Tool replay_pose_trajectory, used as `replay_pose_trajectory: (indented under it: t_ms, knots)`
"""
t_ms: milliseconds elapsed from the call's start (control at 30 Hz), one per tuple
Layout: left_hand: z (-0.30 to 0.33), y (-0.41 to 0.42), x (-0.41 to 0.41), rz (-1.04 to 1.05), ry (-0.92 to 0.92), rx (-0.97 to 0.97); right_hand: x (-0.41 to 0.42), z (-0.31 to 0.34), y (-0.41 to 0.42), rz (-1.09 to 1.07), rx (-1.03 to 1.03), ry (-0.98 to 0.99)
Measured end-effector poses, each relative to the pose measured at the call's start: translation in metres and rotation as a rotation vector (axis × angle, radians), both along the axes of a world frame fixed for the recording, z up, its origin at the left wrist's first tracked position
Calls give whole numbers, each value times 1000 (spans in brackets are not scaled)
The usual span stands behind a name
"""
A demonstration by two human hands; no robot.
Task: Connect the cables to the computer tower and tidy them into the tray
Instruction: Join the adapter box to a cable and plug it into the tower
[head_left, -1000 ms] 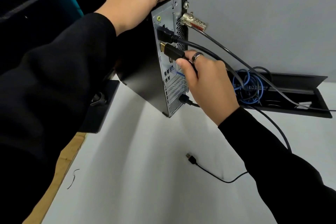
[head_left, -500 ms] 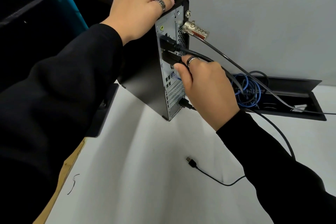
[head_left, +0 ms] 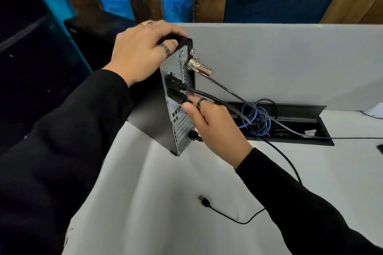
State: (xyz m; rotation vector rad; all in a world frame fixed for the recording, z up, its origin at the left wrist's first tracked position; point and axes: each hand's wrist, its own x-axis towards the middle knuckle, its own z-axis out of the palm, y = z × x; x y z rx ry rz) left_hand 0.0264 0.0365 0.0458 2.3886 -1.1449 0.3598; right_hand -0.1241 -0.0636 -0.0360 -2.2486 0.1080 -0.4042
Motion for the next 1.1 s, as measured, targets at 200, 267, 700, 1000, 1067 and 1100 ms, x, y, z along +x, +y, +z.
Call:
replay_pose_trajectory:
  t_ms: [200,267,700,1000,1067,1100]
  knots:
    - [-11,8,-11,-22,33,-155,-62,-20,-40,24,548,284]
    - [-24,15,-31,-24,-33,-232,-84,-29,-53,-48,420,241]
    - [-246,46,-181,36,726,-183,-162,-102,-110,-553,270,103]
    - [-278,24,-183,-56,782,219,-182,-139,-132,-757,483,6]
    - [-279,22,-182,-36,798,207,-192,-153,-130,-769,478,40]
    - [-279,23,-182,-30,798,206,-198,-161,-128,-759,461,64]
